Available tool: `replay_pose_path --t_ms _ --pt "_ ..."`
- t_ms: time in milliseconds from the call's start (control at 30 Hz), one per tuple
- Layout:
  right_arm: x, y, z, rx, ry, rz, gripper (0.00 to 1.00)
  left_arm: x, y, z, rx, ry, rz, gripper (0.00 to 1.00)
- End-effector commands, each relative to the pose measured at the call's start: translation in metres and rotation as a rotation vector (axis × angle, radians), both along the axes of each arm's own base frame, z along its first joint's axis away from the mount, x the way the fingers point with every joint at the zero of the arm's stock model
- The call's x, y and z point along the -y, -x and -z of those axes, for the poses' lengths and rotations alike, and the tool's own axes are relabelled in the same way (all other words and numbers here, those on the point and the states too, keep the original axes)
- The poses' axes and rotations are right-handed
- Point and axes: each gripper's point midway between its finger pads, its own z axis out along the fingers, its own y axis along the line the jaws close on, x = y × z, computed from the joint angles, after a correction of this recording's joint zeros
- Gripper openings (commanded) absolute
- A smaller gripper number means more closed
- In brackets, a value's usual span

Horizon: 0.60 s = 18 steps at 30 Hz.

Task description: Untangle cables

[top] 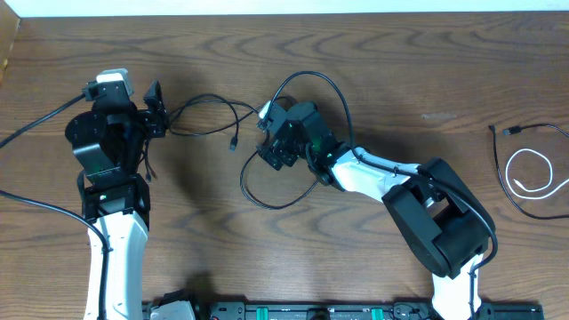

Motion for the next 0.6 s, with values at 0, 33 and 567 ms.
replay_pose_path --t_ms 0,33,567 --pt "-0.006 -0.001 0.007 -0.032 -0.019 0.017 0.99 0.0 0.0 -0.006 0.014 -0.004 -0.002 0.65" --pt "-0.006 0.0 0.01 -0.04 -0.023 0.022 0.99 0.0 0.0 -0.006 0.014 -0.004 -0.002 0.65" --pt "-0.008 -0.001 0.043 -0.118 -0.06 0.095 0.91 0.0 0.0 -0.006 0.014 -0.003 -0.002 0.65"
